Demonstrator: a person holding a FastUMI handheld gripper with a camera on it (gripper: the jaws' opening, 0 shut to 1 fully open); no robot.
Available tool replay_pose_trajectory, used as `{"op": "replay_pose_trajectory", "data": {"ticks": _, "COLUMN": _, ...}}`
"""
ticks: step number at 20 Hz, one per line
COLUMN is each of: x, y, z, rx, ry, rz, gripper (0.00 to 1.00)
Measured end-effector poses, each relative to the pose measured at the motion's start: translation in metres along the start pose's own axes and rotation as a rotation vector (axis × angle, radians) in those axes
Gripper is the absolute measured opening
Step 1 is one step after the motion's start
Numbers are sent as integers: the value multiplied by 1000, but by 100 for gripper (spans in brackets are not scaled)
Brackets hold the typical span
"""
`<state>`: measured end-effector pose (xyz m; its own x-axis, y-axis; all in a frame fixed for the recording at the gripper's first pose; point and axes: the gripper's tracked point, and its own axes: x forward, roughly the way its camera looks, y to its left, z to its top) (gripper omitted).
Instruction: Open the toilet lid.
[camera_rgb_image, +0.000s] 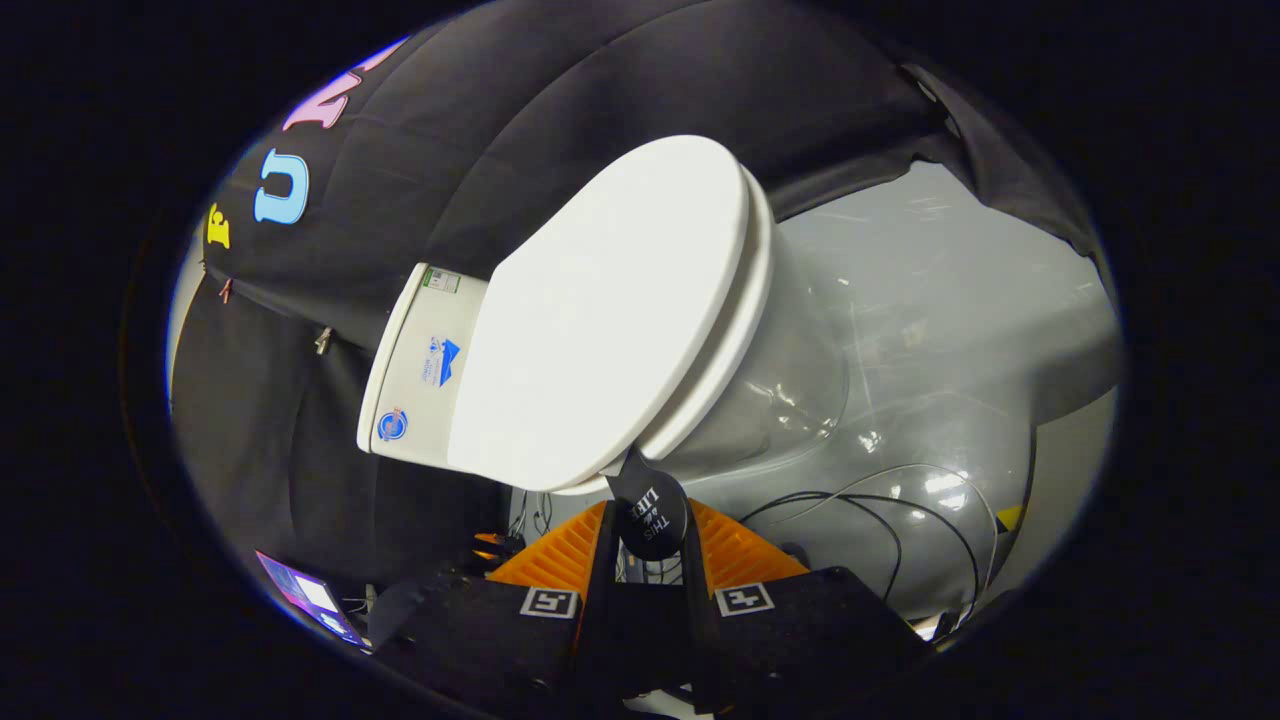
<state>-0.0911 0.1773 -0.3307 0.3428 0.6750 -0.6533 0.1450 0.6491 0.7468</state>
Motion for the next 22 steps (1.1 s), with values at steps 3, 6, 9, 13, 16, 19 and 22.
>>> {"op": "replay_pose_trajectory", "data": {"ticks": 3, "x": -1, "y": 4, "z": 2, "rx": 72, "ry": -4, "rz": 30, "gripper": 17}}
{"op": "replay_pose_trajectory", "data": {"ticks": 6, "x": -5, "y": 7, "z": 2, "rx": 12, "ry": -7, "rz": 30, "gripper": 17}}
{"op": "replay_pose_trajectory", "data": {"ticks": 9, "x": -10, "y": 10, "z": 13, "rx": -36, "ry": -49, "rz": -11, "gripper": 5}}
{"op": "replay_pose_trajectory", "data": {"ticks": 13, "x": -19, "y": 22, "z": 8, "rx": -108, "ry": -52, "rz": -12, "gripper": 5}}
{"op": "replay_pose_trajectory", "data": {"ticks": 16, "x": -25, "y": 38, "z": 12, "rx": -239, "ry": -71, "rz": -39, "gripper": 5}}
{"op": "replay_pose_trajectory", "data": {"ticks": 19, "x": -35, "y": 51, "z": 18, "rx": -295, "ry": -89, "rz": -60, "gripper": 5}}
{"op": "replay_pose_trajectory", "data": {"ticks": 22, "x": -44, "y": 65, "z": 21, "rx": -387, "ry": -109, "rz": -79, "gripper": 5}}
